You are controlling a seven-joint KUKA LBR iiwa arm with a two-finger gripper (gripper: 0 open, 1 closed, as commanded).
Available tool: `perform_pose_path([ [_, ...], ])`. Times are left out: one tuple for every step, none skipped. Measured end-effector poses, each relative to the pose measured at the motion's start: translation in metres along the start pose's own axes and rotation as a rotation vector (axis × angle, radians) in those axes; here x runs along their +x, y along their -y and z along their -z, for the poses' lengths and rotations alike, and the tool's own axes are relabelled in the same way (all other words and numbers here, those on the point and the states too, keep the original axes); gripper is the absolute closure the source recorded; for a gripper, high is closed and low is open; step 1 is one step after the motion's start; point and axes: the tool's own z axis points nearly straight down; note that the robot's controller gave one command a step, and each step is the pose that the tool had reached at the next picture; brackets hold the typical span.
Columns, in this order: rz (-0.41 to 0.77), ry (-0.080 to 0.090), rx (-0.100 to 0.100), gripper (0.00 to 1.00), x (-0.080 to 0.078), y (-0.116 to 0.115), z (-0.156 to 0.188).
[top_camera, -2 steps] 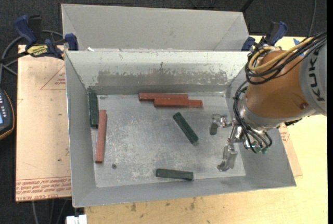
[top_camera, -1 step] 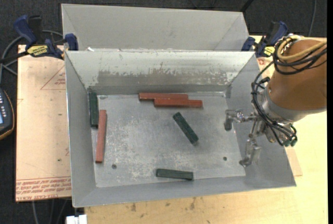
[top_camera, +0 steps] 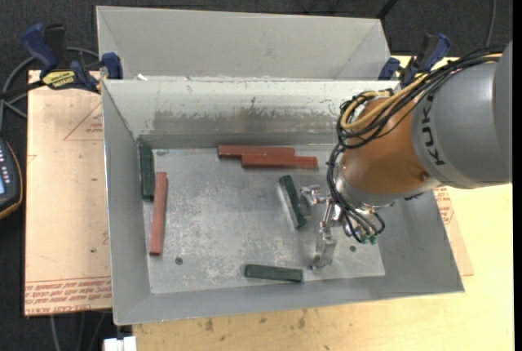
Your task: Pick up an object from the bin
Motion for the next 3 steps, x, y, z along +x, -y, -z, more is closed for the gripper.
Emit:
perform_pose_path([
  [0.011,0.005,0.002,0.00,-0.0625,0.0069,-0.0012],
  [0.012,-0.001,0.002,1.00,-0.0599,0.0067,-0.0014],
  [0.013,-0.001,0.002,0.00,-0.0600,0.0063,-0.0016],
])
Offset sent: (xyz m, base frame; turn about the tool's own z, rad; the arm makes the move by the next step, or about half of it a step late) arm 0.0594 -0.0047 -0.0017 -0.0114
